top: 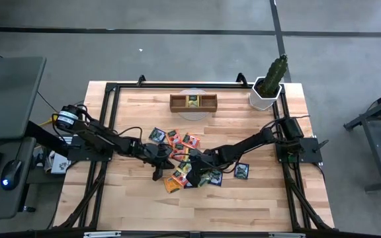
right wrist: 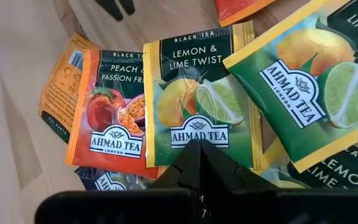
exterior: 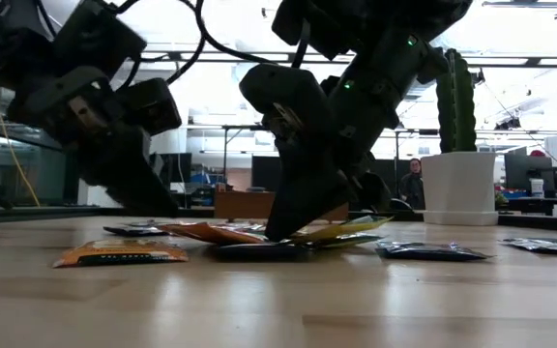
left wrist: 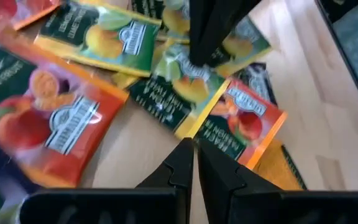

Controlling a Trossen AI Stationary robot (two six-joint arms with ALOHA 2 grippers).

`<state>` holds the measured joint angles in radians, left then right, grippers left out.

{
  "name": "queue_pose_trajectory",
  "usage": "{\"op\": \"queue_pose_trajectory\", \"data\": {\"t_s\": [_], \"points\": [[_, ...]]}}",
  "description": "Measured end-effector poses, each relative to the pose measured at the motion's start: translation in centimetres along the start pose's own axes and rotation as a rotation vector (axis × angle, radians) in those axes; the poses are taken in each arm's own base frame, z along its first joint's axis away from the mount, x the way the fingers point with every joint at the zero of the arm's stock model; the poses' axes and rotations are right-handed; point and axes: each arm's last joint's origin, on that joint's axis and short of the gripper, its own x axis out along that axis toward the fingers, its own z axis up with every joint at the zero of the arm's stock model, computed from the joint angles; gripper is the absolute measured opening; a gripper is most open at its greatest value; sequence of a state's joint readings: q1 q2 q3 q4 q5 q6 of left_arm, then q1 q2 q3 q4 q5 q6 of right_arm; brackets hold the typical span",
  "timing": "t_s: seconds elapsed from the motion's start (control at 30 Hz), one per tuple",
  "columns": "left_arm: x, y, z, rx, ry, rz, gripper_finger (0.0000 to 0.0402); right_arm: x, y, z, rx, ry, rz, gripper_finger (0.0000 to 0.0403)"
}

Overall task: Pick & Place Tea
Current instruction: Put the yellow tea bag in the middle compartment of the organizer

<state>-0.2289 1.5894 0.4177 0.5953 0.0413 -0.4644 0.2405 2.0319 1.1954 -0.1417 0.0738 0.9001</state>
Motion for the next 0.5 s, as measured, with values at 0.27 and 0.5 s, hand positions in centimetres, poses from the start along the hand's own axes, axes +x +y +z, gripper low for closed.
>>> {"op": "queue_pose_trajectory", "data": {"t_s": [0.27,0.5], "points": [[0.5,1.0,1.2,-0.241,0.138,0.14,0.0024,0.0,0.0,0.0,-0.001,0.0,-0.004,0.0],[0.4,2.1,2.5,-0.278,0.117,0.032,0.0046,0.0,-0.1,0.0,-0.003,0.001,-0.005,0.0]]}}
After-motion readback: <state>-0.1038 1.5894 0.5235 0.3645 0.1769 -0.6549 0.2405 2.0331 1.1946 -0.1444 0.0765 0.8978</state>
